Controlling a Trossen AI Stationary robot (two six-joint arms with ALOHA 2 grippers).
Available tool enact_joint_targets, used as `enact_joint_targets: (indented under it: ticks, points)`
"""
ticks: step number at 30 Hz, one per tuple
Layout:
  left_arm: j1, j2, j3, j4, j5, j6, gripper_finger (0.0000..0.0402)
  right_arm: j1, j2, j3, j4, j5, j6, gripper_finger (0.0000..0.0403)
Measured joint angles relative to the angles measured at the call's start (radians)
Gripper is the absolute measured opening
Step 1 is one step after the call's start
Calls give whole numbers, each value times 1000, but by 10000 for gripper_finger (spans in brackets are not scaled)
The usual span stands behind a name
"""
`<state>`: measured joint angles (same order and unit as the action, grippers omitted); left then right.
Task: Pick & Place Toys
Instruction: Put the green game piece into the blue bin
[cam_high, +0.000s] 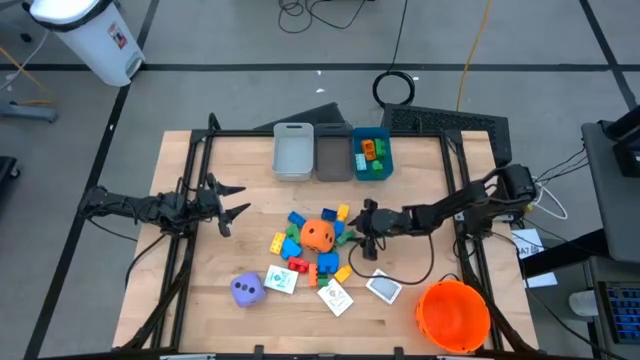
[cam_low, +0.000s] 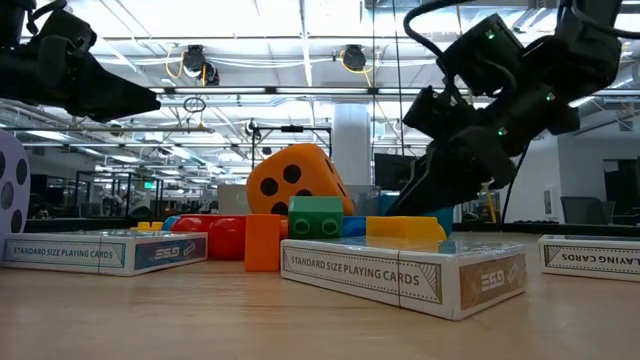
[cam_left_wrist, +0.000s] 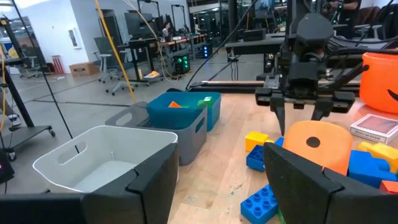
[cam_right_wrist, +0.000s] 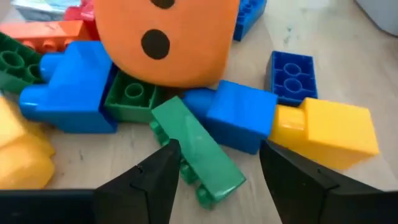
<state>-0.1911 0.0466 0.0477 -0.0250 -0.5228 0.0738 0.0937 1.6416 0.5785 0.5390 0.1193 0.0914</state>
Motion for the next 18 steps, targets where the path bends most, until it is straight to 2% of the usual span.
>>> enact_joint_targets:
  ticks: [6, 12, 18]
  points:
    - [0, 0, 0, 0, 0, 0, 241, 0, 44, 0, 18, -126, -31, 202]
    - [0, 0, 0, 0, 0, 0, 241, 0, 38, 0, 9, -125, -74, 184]
    - [0, 0, 0, 0, 0, 0, 241, 0, 36, 0, 9, -125, -89, 139]
